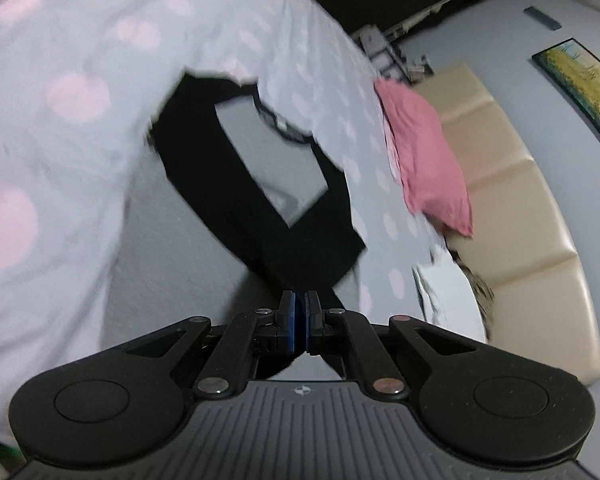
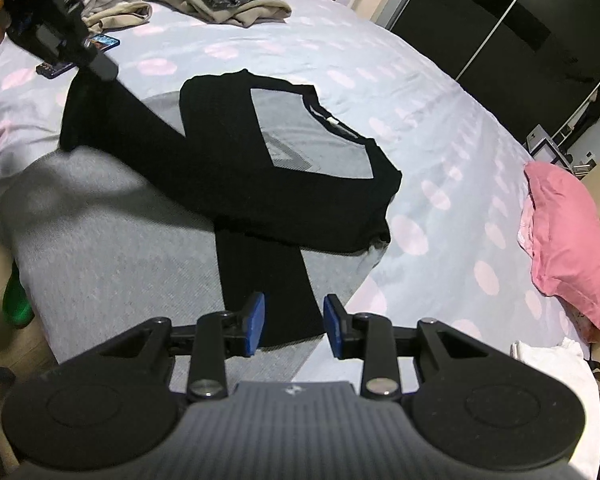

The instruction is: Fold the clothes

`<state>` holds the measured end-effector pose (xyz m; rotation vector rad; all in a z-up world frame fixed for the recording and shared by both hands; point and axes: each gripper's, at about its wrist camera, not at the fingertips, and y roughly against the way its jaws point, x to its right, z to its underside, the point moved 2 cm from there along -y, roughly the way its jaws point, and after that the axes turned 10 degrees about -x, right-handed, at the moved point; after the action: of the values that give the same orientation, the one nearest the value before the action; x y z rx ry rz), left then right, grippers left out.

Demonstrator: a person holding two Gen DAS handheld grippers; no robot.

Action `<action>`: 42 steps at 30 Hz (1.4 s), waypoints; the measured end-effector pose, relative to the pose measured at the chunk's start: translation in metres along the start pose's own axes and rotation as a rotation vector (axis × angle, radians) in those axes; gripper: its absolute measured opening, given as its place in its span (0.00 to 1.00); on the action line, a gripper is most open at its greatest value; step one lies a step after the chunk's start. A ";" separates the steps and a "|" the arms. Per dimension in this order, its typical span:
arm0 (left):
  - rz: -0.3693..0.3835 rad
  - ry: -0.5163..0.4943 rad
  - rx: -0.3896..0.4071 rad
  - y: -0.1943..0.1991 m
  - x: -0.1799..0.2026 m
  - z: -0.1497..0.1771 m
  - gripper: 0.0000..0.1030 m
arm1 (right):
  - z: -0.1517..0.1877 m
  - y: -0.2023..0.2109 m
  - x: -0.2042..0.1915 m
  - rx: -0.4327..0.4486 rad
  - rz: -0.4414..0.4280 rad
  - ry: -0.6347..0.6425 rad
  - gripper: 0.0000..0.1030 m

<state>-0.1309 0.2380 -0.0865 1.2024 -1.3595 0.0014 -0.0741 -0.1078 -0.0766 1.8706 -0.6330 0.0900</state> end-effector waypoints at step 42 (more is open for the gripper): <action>-0.047 0.136 -0.093 0.005 -0.101 0.007 0.03 | -0.077 -0.173 0.096 -0.075 -0.138 -0.362 0.37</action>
<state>-0.1703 0.2979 -0.1582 1.1352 -1.2002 -0.0130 0.1068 -0.0322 -0.1590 1.8664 -0.7386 -0.3646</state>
